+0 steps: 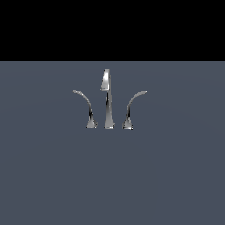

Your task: Turn on the faucet by rotating a designated handle.

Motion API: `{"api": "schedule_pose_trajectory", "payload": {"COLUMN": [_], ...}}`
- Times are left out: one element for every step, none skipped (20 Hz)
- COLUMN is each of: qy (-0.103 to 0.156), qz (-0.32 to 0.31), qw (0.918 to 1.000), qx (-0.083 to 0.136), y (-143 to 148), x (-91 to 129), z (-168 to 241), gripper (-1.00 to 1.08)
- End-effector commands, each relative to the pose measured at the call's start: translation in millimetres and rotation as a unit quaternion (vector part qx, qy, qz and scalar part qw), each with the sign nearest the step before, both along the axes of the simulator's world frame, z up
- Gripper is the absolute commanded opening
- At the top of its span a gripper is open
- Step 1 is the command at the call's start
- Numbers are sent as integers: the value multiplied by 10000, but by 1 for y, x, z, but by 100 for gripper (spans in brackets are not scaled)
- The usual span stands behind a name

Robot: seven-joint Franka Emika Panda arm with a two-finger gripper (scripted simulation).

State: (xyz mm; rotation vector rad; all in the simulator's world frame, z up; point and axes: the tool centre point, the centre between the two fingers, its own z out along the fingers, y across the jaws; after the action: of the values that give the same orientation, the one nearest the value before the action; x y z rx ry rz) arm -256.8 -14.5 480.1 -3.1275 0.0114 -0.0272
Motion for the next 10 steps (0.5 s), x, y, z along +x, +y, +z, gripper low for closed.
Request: {"api": "schedule_pose_trajectory", "payload": {"qy": [0, 0, 0, 0, 1, 1, 2, 2, 3, 4], "qz": [0, -3, -10, -22, -40, -62, -90, -122, -160, -202], "qw": [10000, 10000, 10000, 10000, 10000, 10000, 10000, 9999, 9999, 9998], "qx": [0, 0, 0, 0, 0, 0, 0, 0, 1, 1], "y": [0, 0, 0, 1, 2, 3, 4, 6, 8, 10], "x": [0, 0, 0, 0, 1, 1, 1, 2, 3, 3], "z": [0, 0, 0, -1, -2, -2, -3, -5, -6, -8], "gripper": [-100, -100, -100, -100, -100, -100, -100, -100, -100, -100]}}
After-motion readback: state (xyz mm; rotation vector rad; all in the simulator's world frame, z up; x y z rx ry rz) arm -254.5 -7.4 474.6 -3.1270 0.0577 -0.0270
